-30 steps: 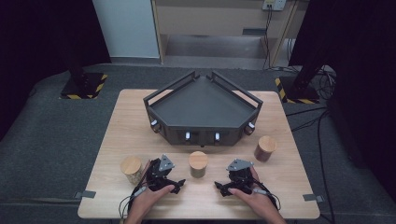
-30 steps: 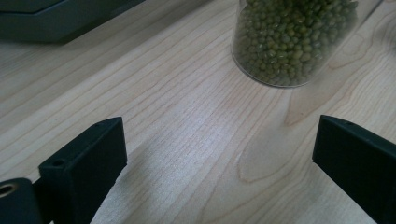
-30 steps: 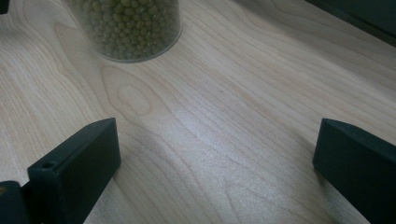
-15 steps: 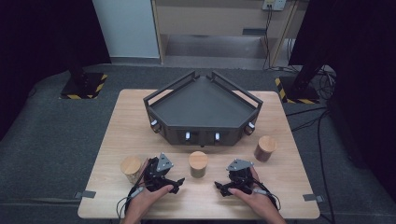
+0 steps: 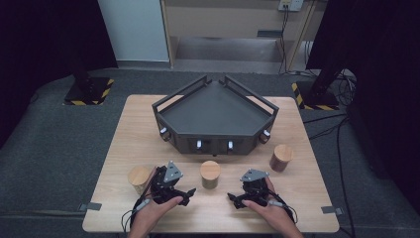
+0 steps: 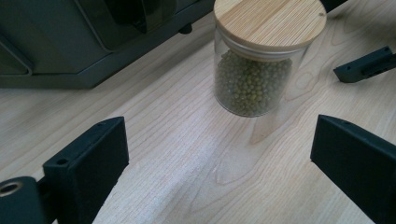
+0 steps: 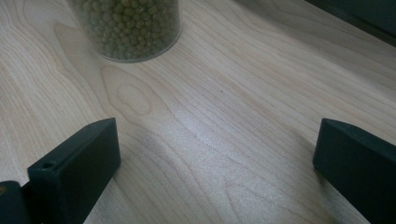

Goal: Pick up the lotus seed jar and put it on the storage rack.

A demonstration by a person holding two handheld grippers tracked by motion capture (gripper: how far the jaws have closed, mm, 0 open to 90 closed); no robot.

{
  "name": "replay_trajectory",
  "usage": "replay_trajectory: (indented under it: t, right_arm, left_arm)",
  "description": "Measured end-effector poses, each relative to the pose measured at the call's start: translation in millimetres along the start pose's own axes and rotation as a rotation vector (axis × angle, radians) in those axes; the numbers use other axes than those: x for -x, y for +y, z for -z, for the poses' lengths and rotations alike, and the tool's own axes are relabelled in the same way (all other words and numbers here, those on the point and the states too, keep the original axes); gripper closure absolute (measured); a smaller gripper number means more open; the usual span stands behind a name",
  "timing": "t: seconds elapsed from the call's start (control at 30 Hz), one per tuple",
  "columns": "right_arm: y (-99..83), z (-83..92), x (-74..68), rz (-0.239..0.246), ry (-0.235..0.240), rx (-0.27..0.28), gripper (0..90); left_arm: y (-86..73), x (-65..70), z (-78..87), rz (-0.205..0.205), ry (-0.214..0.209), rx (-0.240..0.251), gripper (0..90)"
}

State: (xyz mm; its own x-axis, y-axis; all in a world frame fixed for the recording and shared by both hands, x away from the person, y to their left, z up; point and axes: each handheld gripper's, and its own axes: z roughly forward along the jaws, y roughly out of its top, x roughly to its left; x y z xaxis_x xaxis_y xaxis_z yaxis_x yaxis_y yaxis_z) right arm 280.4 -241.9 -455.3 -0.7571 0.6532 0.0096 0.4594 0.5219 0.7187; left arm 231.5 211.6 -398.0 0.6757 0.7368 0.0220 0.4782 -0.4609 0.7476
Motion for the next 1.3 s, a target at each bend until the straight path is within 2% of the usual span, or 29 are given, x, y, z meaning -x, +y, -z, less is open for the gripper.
replay_trajectory:
  t: [0.2,0.57,1.3]
  right_arm:
    - [0.0,0.0,0.0,0.000,0.000,0.000,1.1]
    - [-0.1,0.0,-0.1,-0.001,-0.001,0.000,1.1]
    - [-0.1,0.2,-0.5,-0.002,-0.001,-0.001,1.1]
  left_arm:
    - [1.8,-0.3,7.6,0.007,0.005,0.018,2.8]
    - [6.4,-0.2,22.9,-0.005,0.012,0.043,2.6]
    - [8.2,-5.6,41.1,-0.005,0.033,0.051,2.5]
